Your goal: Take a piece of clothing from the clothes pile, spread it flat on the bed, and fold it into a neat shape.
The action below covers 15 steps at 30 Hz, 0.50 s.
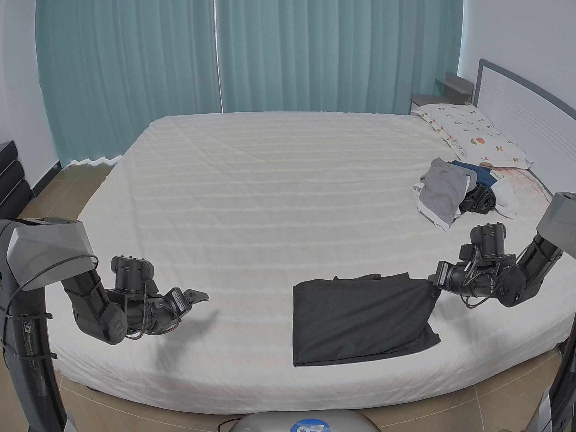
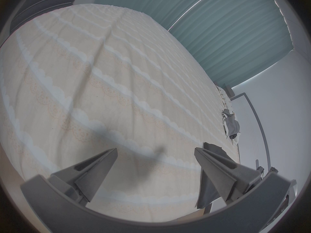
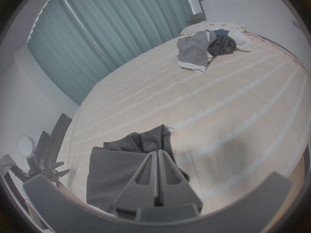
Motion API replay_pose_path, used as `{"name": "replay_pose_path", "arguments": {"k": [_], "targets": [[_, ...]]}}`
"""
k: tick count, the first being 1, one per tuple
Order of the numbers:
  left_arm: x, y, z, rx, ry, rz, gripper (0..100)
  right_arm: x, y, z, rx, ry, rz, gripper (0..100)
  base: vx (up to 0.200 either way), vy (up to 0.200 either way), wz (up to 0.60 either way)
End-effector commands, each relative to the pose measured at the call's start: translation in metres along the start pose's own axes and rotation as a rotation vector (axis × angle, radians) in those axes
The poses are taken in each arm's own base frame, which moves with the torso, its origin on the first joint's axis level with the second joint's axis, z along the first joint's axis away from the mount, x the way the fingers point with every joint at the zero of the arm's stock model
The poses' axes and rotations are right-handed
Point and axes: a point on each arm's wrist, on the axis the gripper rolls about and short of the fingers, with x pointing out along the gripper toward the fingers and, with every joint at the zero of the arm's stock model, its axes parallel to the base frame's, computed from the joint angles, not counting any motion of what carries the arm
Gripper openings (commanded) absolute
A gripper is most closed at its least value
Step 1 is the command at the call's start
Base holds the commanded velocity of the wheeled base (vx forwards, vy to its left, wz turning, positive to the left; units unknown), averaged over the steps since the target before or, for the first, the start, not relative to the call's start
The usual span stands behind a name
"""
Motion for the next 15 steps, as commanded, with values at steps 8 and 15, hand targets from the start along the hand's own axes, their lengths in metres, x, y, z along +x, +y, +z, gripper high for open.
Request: {"name": "replay_pose_path", "arguments": {"k": [8,15], "targets": [[0.001,0.000,0.000,-0.001,0.001,0.001,100,0.022,-0.024,0.005,0.041,0.000,-0.037,0,0.000,0.000,0.00],[0.001,0.000,0.000,0.001,0.001,0.000,100,0.037,-0.026,0.007,0.045,-0.006,-0.035,0,0.000,0.000,0.00]]}}
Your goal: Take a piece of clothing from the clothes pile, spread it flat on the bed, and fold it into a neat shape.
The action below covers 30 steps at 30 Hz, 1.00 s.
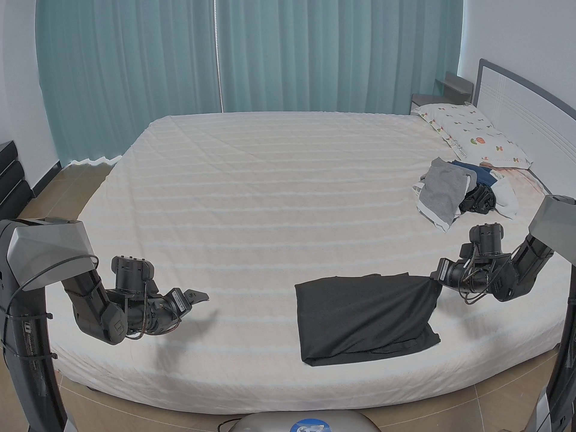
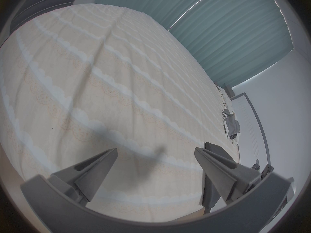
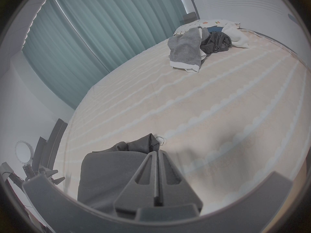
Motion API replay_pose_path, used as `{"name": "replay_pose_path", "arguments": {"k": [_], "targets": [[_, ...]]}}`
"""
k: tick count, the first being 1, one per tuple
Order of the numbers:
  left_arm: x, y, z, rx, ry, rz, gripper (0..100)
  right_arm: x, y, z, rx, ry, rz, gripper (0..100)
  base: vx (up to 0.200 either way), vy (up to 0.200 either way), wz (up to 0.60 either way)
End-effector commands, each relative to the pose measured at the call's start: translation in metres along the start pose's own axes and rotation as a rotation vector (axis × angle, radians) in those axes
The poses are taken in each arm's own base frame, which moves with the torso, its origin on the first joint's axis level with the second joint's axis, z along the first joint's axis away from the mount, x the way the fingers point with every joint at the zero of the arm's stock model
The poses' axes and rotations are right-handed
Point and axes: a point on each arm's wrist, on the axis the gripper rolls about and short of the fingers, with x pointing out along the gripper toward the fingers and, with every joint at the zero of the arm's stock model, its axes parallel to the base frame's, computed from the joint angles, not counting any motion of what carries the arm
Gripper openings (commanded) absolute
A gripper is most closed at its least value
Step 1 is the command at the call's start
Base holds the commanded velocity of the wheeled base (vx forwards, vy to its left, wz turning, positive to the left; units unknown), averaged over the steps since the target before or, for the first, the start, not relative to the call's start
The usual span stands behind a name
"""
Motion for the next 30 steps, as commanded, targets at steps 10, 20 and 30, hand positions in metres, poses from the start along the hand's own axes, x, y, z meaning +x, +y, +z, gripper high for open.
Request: {"name": "replay_pose_path", "arguments": {"k": [10,20,30], "targets": [[0.000,0.000,0.000,-0.001,0.000,0.001,100,0.023,0.003,-0.009,0.030,0.031,0.010,100,0.000,0.000,0.00],[0.001,-0.001,0.001,0.001,-0.001,-0.002,100,0.011,0.004,0.004,0.288,0.045,0.109,100,0.000,0.000,0.00],[-0.001,-0.008,-0.006,0.015,0.013,-0.011,100,0.021,-0.012,-0.006,0.393,0.085,0.129,100,0.000,0.000,0.00]]}}
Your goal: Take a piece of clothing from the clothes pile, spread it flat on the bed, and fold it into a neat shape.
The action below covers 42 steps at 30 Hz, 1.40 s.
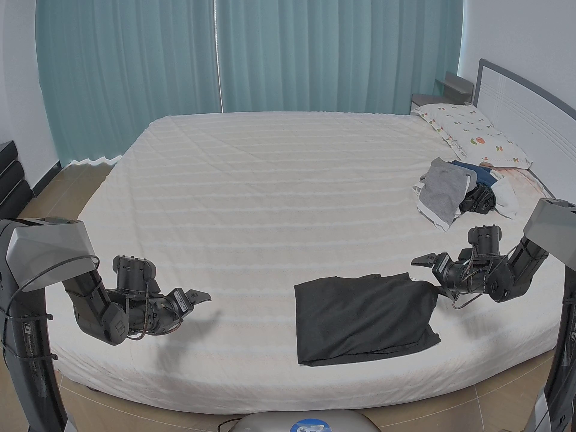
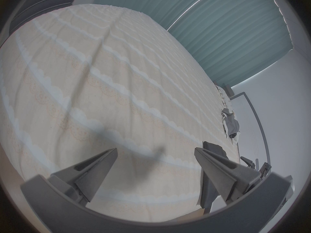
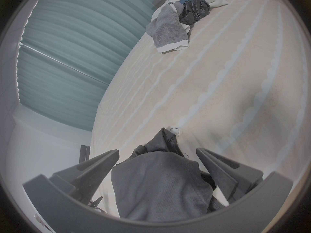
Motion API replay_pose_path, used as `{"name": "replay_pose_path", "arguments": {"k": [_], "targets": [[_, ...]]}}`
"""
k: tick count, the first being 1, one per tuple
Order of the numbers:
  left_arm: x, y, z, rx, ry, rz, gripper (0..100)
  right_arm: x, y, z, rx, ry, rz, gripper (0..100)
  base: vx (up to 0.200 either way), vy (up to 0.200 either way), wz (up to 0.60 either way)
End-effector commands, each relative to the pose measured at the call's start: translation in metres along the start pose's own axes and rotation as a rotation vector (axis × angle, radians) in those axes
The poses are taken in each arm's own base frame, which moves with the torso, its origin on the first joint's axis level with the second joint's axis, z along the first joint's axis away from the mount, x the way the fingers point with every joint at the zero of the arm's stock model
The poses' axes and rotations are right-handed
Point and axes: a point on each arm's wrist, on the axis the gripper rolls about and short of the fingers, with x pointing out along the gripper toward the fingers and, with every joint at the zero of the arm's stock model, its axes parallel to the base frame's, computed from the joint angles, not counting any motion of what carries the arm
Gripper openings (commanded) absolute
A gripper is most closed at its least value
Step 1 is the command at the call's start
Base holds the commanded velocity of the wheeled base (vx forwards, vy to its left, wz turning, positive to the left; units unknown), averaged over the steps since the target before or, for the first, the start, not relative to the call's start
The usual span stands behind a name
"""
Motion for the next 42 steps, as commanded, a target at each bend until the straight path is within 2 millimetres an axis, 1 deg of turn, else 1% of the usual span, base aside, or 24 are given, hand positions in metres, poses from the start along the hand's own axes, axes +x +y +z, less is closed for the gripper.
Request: {"name": "replay_pose_path", "arguments": {"k": [1,4,7,9,14,16,17,22,27,30,31,33,37,42], "targets": [[-0.001,-0.005,-0.005,0.010,0.011,-0.006,100,0.007,-0.012,-0.002,0.023,0.001,-0.008,100,0.000,0.000,0.00],[-0.003,-0.011,-0.006,0.015,0.012,-0.015,100,0.010,-0.013,-0.002,0.024,-0.011,0.009,100,0.000,0.000,0.00],[-0.005,-0.018,-0.008,-0.008,0.015,-0.031,100,0.013,-0.008,-0.004,0.018,-0.009,0.020,100,0.000,0.000,0.00],[-0.006,-0.024,-0.010,-0.024,0.018,-0.044,100,0.014,-0.004,-0.005,0.010,-0.007,0.029,100,0.000,-0.200,0.00],[-0.007,-0.039,-0.019,-0.033,0.030,-0.069,100,0.018,0.002,-0.007,-0.004,-0.002,0.046,100,0.000,-0.040,0.00],[-0.006,-0.042,-0.021,-0.035,0.025,-0.066,100,0.018,0.002,-0.008,-0.005,0.000,0.045,100,0.000,0.000,0.00],[-0.003,-0.047,-0.027,-0.030,0.027,-0.059,100,0.018,0.002,-0.008,-0.005,0.001,0.046,100,0.000,0.000,0.00],[-0.001,-0.051,-0.035,-0.017,0.034,-0.049,100,0.018,0.000,-0.010,-0.003,0.008,0.041,100,0.000,0.000,0.00],[-0.001,-0.050,-0.036,-0.017,0.036,-0.047,100,0.018,-0.002,-0.012,-0.007,0.009,0.031,100,0.000,0.000,0.00],[0.000,-0.050,-0.036,-0.015,0.037,-0.045,100,0.005,-0.005,-0.014,-0.006,-0.003,0.029,100,0.000,0.000,0.00],[0.000,-0.050,-0.036,-0.015,0.037,-0.045,100,0.005,-0.005,-0.014,-0.006,-0.003,0.029,100,0.000,0.000,0.00],[0.000,-0.051,-0.039,-0.010,0.040,-0.045,100,-0.004,-0.011,-0.014,-0.026,-0.035,0.040,100,0.000,0.000,0.00],[0.003,-0.051,-0.041,-0.005,0.013,-0.013,100,-0.014,-0.016,-0.017,-0.045,-0.057,0.049,100,0.000,0.000,0.00],[0.006,-0.050,-0.046,0.004,0.017,0.001,100,-0.025,-0.015,-0.021,-0.045,-0.060,0.055,100,0.000,0.000,0.00]]}}
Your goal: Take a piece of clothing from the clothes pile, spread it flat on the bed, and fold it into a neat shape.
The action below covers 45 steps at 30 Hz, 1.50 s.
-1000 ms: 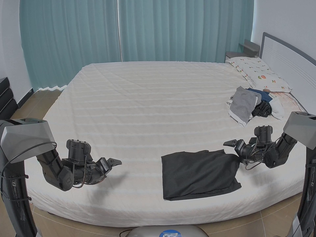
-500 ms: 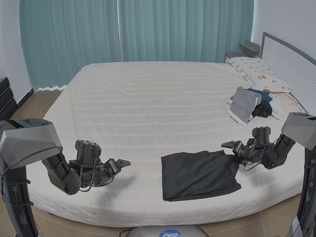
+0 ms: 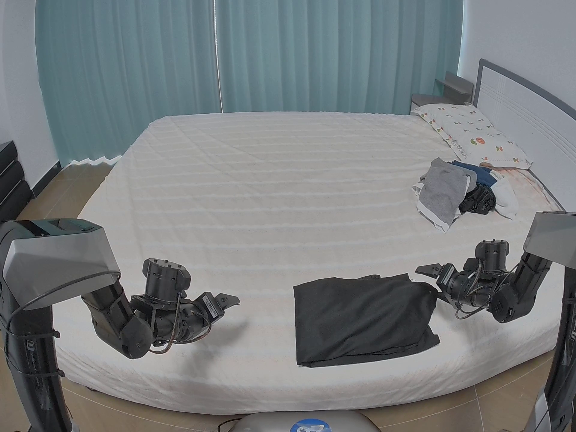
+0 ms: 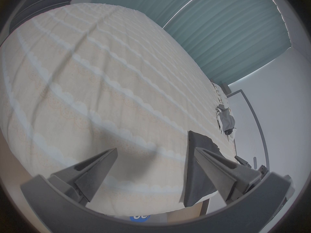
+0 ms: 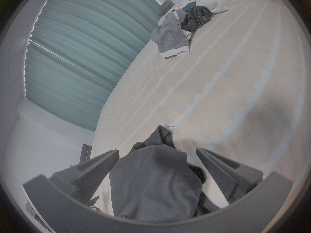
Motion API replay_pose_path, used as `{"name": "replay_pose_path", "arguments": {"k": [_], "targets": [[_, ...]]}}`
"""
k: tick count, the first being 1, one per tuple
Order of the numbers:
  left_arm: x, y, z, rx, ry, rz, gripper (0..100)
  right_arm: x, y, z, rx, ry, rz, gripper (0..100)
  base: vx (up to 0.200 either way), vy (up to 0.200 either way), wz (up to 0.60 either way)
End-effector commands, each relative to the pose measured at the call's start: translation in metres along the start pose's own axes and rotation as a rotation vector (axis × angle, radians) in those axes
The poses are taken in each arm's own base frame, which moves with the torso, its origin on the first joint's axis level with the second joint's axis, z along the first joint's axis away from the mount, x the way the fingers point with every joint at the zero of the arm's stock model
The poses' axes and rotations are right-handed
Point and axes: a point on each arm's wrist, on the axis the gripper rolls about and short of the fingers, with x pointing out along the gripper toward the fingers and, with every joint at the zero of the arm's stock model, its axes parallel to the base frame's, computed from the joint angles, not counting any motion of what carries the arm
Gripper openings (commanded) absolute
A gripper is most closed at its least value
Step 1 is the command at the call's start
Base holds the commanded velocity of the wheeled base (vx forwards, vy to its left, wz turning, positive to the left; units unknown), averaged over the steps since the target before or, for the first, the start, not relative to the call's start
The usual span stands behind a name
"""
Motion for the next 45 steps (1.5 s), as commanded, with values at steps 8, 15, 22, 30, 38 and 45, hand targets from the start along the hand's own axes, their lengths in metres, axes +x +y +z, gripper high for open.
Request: {"name": "replay_pose_path", "arguments": {"k": [8,15,22,30,38,45], "targets": [[0.004,0.002,-0.005,0.002,0.011,0.015,100,-0.017,-0.003,-0.001,0.014,0.013,0.000,100,-0.175,0.000,0.00],[0.007,0.002,-0.004,0.002,0.006,0.015,100,-0.018,-0.002,-0.001,0.012,0.014,0.004,100,-0.057,0.000,0.00],[0.006,-0.002,-0.002,0.003,-0.003,0.003,100,-0.017,0.000,-0.003,0.008,0.021,0.008,100,0.000,-0.086,0.00],[0.006,-0.004,0.000,0.005,-0.010,-0.007,100,-0.016,0.002,-0.006,0.002,0.031,0.012,100,0.000,-0.200,0.00],[0.008,-0.006,0.002,0.005,-0.014,-0.012,100,-0.014,0.007,-0.015,-0.010,0.056,0.019,100,0.000,-0.200,0.00],[0.009,-0.008,0.004,0.005,-0.023,-0.018,100,-0.014,0.010,-0.020,-0.019,0.068,0.018,100,0.000,-0.200,0.00]]}}
